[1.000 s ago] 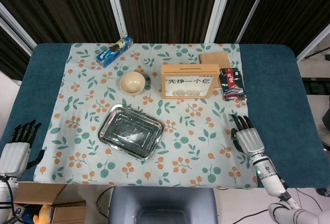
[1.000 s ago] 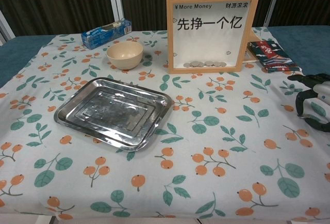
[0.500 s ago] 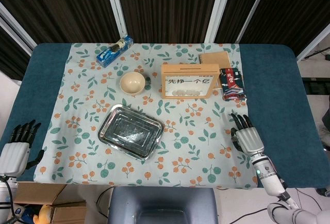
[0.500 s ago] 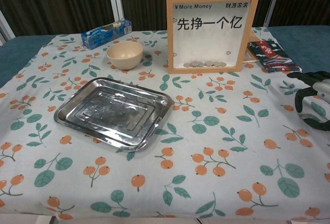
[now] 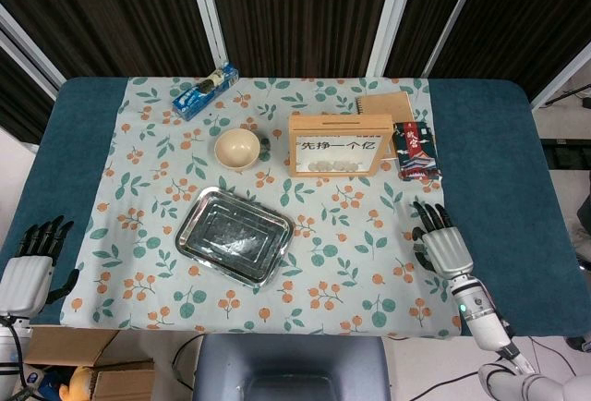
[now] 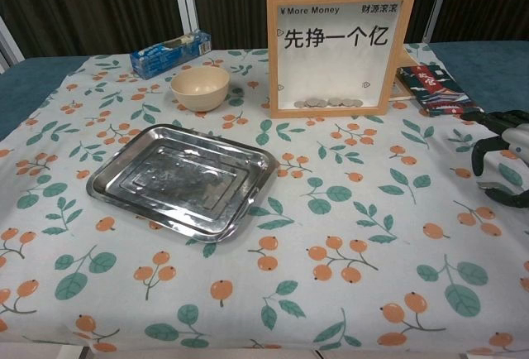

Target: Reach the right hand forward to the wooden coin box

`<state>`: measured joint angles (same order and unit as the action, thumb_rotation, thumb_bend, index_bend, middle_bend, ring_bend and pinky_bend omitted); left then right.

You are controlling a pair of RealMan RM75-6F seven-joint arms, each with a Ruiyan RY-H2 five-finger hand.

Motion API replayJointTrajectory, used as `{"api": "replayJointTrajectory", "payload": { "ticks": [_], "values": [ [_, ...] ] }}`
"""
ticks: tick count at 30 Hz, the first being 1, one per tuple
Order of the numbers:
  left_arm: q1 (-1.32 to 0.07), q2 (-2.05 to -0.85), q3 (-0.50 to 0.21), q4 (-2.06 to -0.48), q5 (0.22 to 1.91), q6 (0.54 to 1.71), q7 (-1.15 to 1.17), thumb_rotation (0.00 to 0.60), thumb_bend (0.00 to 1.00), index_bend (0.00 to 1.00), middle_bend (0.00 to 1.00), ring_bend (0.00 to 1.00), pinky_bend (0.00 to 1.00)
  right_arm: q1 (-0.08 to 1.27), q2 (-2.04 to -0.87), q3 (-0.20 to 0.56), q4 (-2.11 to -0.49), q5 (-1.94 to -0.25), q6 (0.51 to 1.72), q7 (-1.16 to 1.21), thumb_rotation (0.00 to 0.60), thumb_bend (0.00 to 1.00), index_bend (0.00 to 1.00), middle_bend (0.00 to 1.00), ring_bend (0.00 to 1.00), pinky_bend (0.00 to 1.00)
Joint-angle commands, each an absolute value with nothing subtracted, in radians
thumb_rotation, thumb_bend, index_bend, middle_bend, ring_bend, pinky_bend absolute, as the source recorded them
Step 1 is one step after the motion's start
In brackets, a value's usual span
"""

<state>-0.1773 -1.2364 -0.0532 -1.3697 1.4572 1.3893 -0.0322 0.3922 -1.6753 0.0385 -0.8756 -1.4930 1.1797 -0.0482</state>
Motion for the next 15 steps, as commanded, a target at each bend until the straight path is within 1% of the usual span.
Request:
{"api": "replayJointTrajectory", "payload": {
  "ticks": [1, 7, 15],
  "values": [
    [-0.177, -1.238, -0.053, -1.369, 1.456, 1.388, -0.034, 0.6, 0.37, 0.0, 0.0, 0.0, 0.0, 0.392, -1.677, 0.041, -0.874, -1.491, 1.182, -0.047, 0.6, 0.51, 0.61, 0.07, 0.0, 0.0],
    [-0.178, -1.239, -0.053, -1.365, 1.456, 1.384, -0.035, 0.6, 0.37, 0.0, 0.0, 0.0, 0.0, 0.392, -1.678, 0.046, -0.87, -1.484, 1.179, -0.048, 0.6, 0.55, 0.62, 0.07, 0.0, 0.0],
    [-0.178, -1.239, -0.054, -1.365, 1.452, 1.383, -0.033, 0.6, 0.37, 0.0, 0.0, 0.0, 0.0, 0.392, -1.679, 0.051, -0.875, -1.474, 1.172, -0.055, 0.6, 0.56, 0.64, 0.09, 0.0, 0.0]
  ]
}}
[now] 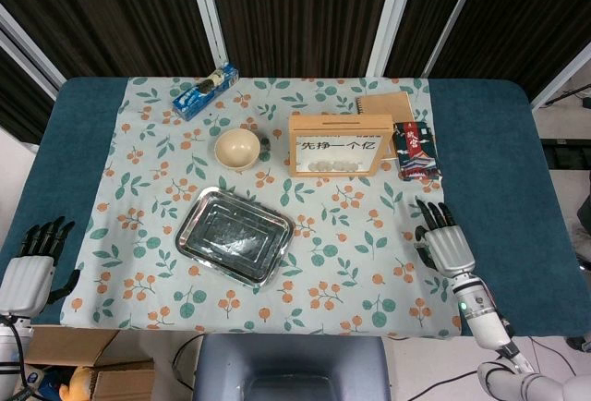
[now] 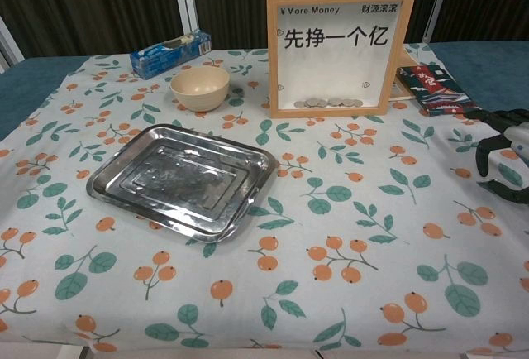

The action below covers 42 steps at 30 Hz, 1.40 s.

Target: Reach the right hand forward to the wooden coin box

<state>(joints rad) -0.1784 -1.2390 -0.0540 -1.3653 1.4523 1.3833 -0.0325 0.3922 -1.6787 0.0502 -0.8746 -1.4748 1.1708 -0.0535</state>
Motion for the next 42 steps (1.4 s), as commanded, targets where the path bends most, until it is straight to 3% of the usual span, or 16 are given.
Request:
{"api": "replayJointTrajectory", "payload": {
  "ticks": [1, 17, 24, 33, 37, 42],
  "values": [
    [-0.178, -1.239, -0.054, -1.365, 1.452, 1.383, -0.033, 0.6, 0.37, 0.0, 0.0, 0.0, 0.0, 0.392, -1.679, 0.052, -0.875, -1.474, 1.173, -0.055, 0.6, 0.56, 0.65, 0.09, 0.0, 0.0],
    [-0.177, -1.236, -0.055, -1.368, 1.453, 1.386, -0.037, 0.6, 0.37, 0.0, 0.0, 0.0, 0.0, 0.389, -1.682, 0.067, -0.882, -1.458, 1.18, -0.064, 0.6, 0.59, 0.69, 0.11, 0.0, 0.0],
    [-0.178, -1.235, -0.056, -1.371, 1.455, 1.388, -0.034, 0.6, 0.37, 0.0, 0.0, 0.0, 0.0, 0.384, -1.654, 0.092, -0.921, -1.46, 1.237, -0.051, 0.6, 0.59, 0.69, 0.11, 0.0, 0.0],
    [-0.174, -1.225, -0.056, -1.385, 1.462, 1.402, -0.034, 0.6, 0.37, 0.0, 0.0, 0.0, 0.0, 0.433, -1.492, 0.226, -1.187, -1.465, 1.36, -0.079, 0.6, 0.59, 0.71, 0.13, 0.0, 0.0],
    [-0.171, -1.223, -0.054, -1.387, 1.47, 1.411, -0.036, 0.6, 0.37, 0.0, 0.0, 0.0, 0.0, 0.485, -1.4, 0.332, -1.363, -1.412, 1.342, -0.141, 0.6, 0.59, 0.72, 0.13, 0.0, 0.0],
    [-0.171, -1.221, -0.055, -1.388, 1.471, 1.413, -0.038, 0.6, 0.37, 0.0, 0.0, 0.0, 0.0, 0.516, -1.356, 0.388, -1.447, -1.373, 1.32, -0.18, 0.6, 0.6, 0.74, 0.14, 0.0, 0.0]
  ]
}}
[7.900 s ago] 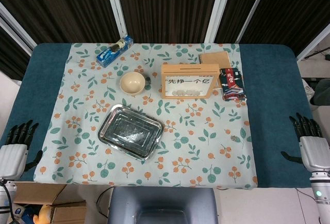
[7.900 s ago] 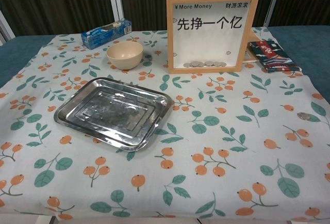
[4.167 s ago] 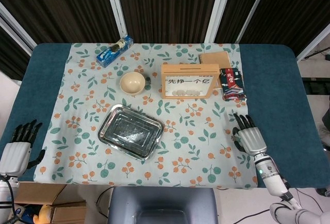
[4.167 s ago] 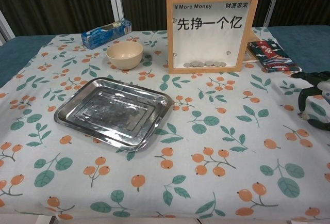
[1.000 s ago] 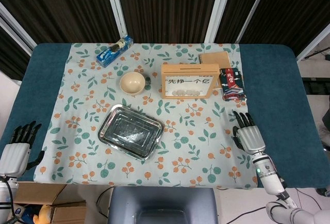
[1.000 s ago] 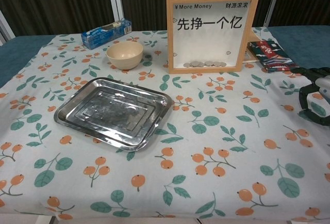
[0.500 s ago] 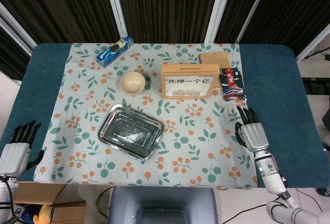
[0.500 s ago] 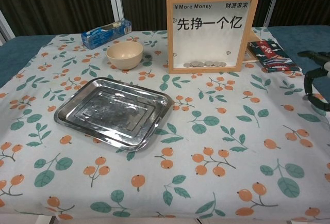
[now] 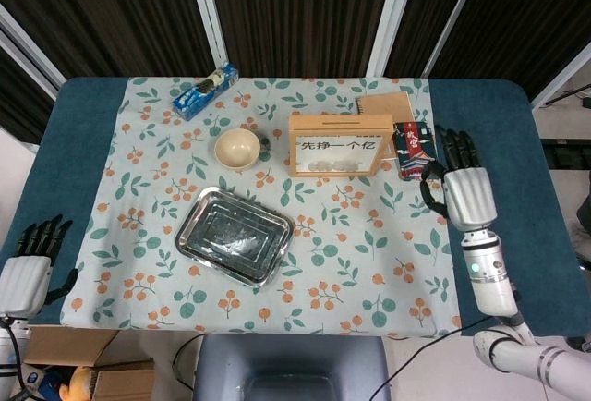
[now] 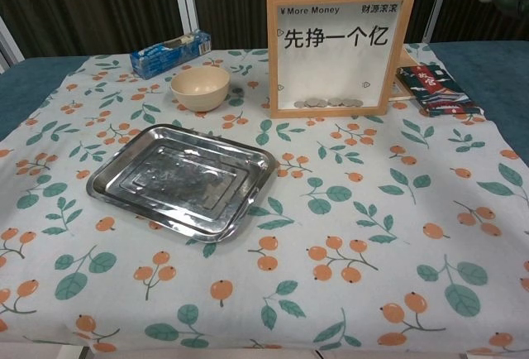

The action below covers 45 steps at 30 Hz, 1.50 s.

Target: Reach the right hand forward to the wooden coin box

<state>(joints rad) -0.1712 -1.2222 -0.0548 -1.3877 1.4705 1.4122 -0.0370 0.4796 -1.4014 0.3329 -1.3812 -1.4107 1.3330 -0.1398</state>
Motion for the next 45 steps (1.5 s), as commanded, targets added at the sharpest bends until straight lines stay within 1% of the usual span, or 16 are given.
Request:
{"api": "replayJointTrajectory", "payload": {
  "ticks": [1, 3, 4, 5, 10, 17, 23, 27, 36, 45],
  "values": [
    [-0.171, -1.22, -0.057, -1.389, 1.471, 1.415, -0.039, 0.6, 0.37, 0.0, 0.0, 0.0, 0.0, 0.537, -1.344, 0.425, -1.48, -1.354, 1.317, -0.186, 0.6, 0.61, 0.75, 0.14, 0.0, 0.0],
    [-0.172, -1.219, -0.058, -1.39, 1.471, 1.415, -0.044, 0.6, 0.37, 0.0, 0.0, 0.0, 0.0, 0.593, -1.314, 0.501, -1.539, -1.282, 1.264, -0.211, 0.6, 0.62, 0.76, 0.15, 0.0, 0.0],
    [-0.173, -1.22, -0.058, -1.39, 1.469, 1.412, -0.048, 0.6, 0.37, 0.0, 0.0, 0.0, 0.0, 0.634, -1.304, 0.546, -1.556, -1.218, 1.212, -0.231, 0.6, 0.62, 0.77, 0.16, 0.0, 0.0],
    [-0.173, -1.22, -0.058, -1.388, 1.469, 1.41, -0.05, 0.6, 0.37, 0.0, 0.0, 0.0, 0.0, 0.666, -1.291, 0.567, -1.564, -1.157, 1.167, -0.281, 0.6, 0.62, 0.77, 0.16, 0.0, 0.0],
    [-0.172, -1.219, -0.057, -1.384, 1.469, 1.411, -0.056, 0.6, 0.36, 0.0, 0.0, 0.0, 0.0, 0.769, -1.277, 0.587, -1.54, -1.027, 1.086, -0.444, 0.6, 0.62, 0.76, 0.16, 0.0, 0.0],
    [-0.168, -1.211, -0.058, -1.385, 1.468, 1.415, -0.063, 0.6, 0.37, 0.0, 0.0, 0.0, 0.0, 0.869, -1.298, 0.559, -1.472, -0.864, 0.976, -0.52, 0.6, 0.62, 0.76, 0.16, 0.0, 0.0],
    [-0.167, -1.207, -0.058, -1.388, 1.466, 1.414, -0.065, 0.6, 0.37, 0.0, 0.0, 0.0, 0.0, 0.935, -1.317, 0.531, -1.428, -0.755, 0.925, -0.556, 0.6, 0.62, 0.77, 0.16, 0.0, 0.0],
    [-0.166, -1.205, -0.057, -1.388, 1.466, 1.413, -0.071, 0.6, 0.36, 0.0, 0.0, 0.0, 0.0, 0.968, -1.336, 0.505, -1.389, -0.736, 0.908, -0.559, 0.6, 0.62, 0.78, 0.16, 0.0, 0.0],
    [-0.162, -1.202, -0.061, -1.38, 1.457, 1.412, -0.089, 0.6, 0.36, 0.0, 0.0, 0.0, 0.0, 1.019, -1.382, 0.455, -1.329, -0.712, 0.911, -0.569, 0.6, 0.62, 0.78, 0.16, 0.0, 0.0],
    [-0.161, -1.199, -0.062, -1.37, 1.455, 1.409, -0.108, 0.6, 0.37, 0.0, 0.0, 0.0, 0.0, 1.049, -1.424, 0.432, -1.266, -0.688, 0.917, -0.557, 0.6, 0.62, 0.78, 0.16, 0.0, 0.0]
  ]
}}
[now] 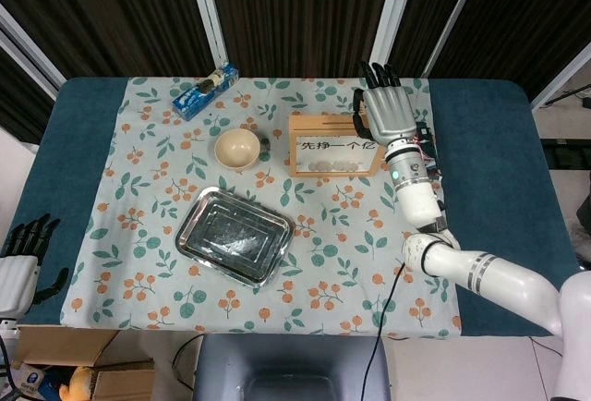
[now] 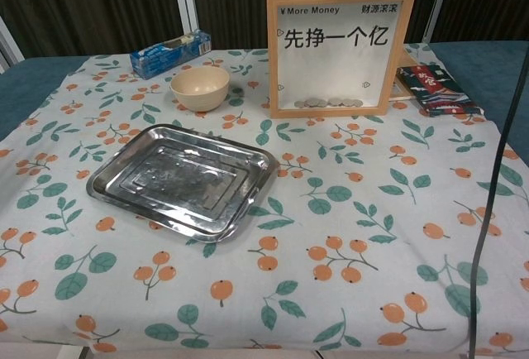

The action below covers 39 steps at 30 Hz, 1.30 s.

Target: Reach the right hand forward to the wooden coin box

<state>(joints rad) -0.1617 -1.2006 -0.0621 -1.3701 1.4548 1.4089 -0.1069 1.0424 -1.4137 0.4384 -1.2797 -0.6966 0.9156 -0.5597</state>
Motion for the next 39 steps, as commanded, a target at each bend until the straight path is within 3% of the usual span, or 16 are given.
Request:
{"api": "replayJointTrajectory", "payload": {
  "ticks": [1, 34, 37, 39],
  "values": [
    [-0.162, -1.198, -0.062, -1.37, 1.454, 1.408, -0.109, 0.6, 0.37, 0.0, 0.0, 0.0, 0.0, 1.053, -1.43, 0.428, -1.258, -0.682, 0.916, -0.56, 0.6, 0.62, 0.78, 0.16, 0.0, 0.0],
    [-0.158, -1.195, -0.066, -1.343, 1.44, 1.395, -0.131, 0.6, 0.36, 0.0, 0.0, 0.0, 0.0, 1.082, -1.503, 0.395, -1.168, -0.679, 0.923, -0.537, 0.6, 0.63, 0.76, 0.17, 0.0, 0.0],
    [-0.158, -1.196, -0.068, -1.343, 1.436, 1.394, -0.13, 0.6, 0.37, 0.0, 0.0, 0.0, 0.0, 1.083, -1.502, 0.39, -1.167, -0.668, 0.913, -0.544, 0.6, 0.63, 0.73, 0.17, 0.0, 0.0],
    [-0.157, -1.196, -0.069, -1.343, 1.435, 1.396, -0.131, 0.6, 0.36, 0.0, 0.0, 0.0, 0.0, 1.082, -1.495, 0.388, -1.176, -0.656, 0.899, -0.547, 0.6, 0.62, 0.63, 0.17, 0.0, 0.0]
  ]
}}
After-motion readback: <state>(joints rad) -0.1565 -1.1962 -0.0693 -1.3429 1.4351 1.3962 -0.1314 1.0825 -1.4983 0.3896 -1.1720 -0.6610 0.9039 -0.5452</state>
